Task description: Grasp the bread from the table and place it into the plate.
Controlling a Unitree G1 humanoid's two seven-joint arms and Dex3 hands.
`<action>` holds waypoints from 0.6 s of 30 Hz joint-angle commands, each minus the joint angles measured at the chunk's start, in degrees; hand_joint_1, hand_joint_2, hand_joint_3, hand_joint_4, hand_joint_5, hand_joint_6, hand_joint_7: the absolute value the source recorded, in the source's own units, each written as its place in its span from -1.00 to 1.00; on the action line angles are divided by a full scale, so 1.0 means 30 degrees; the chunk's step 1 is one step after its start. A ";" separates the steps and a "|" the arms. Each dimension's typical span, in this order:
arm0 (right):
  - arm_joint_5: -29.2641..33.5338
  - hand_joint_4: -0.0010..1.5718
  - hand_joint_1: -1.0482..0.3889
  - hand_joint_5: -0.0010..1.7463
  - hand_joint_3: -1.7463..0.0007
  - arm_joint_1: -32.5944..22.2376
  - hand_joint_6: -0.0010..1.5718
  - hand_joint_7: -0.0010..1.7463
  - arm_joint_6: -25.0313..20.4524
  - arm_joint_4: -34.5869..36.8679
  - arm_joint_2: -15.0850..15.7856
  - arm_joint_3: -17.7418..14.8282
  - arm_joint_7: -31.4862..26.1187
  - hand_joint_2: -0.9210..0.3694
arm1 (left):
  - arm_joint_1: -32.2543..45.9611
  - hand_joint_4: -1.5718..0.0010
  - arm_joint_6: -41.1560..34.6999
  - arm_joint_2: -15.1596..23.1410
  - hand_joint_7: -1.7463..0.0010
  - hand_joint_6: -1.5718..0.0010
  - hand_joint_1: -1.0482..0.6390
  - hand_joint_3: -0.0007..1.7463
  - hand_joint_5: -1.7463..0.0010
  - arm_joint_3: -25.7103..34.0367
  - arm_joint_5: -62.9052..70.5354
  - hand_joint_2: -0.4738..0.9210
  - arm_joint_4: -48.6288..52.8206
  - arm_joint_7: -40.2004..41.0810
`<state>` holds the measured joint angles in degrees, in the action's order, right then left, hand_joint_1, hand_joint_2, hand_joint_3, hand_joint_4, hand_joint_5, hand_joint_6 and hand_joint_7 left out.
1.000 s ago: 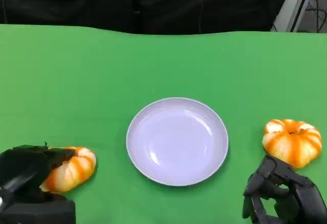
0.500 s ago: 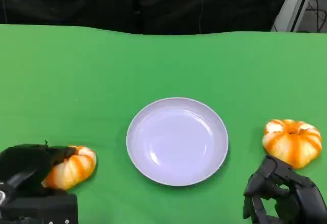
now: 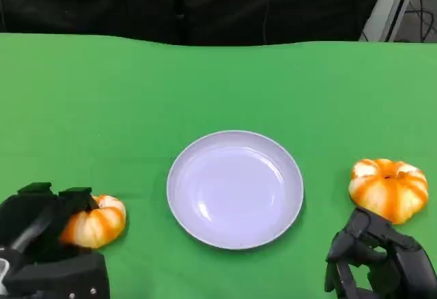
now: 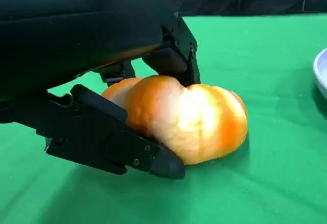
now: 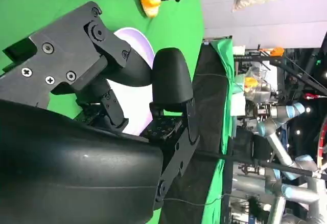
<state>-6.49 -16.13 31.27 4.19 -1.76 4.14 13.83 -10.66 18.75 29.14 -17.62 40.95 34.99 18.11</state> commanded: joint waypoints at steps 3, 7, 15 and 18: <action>-0.0124 0.05 0.24 1.00 -0.48 0.0052 -0.07 0.83 0.0086 0.0024 0.0201 -0.0137 -0.0022 -0.34 | 0.0409 0.25 -0.0021 0.0252 -1.00 0.43 0.17 -0.79 -1.00 0.0489 -0.0364 0.96 -0.1259 0.0572; -0.0155 0.05 0.24 1.00 -0.49 0.0047 -0.07 0.83 0.0030 -0.0010 0.0215 -0.0143 -0.0004 -0.34 | 0.0654 0.23 -0.0754 0.0314 -1.00 0.40 0.19 -0.83 -1.00 0.0775 -0.0163 0.91 -0.3050 0.0402; -0.0226 0.05 0.24 1.00 -0.49 0.0133 -0.07 0.84 0.0049 0.0074 0.0205 -0.0158 0.0045 -0.34 | 0.0728 0.19 -0.1429 -0.0044 -1.00 0.33 0.15 -0.67 -1.00 0.1255 -0.0321 1.00 -0.7098 -0.0560; -0.0176 0.05 0.24 1.00 -0.49 0.0129 -0.07 0.84 0.0123 0.0113 0.0191 -0.0176 0.0016 -0.33 | 0.0459 0.19 -0.2030 -0.0545 -1.00 0.31 0.14 -0.65 -1.00 0.1135 -0.0303 0.98 -0.8257 -0.1316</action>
<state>-6.56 -15.83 31.18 4.29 -1.76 4.04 13.93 -8.62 14.17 28.21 -14.53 40.14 12.61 16.04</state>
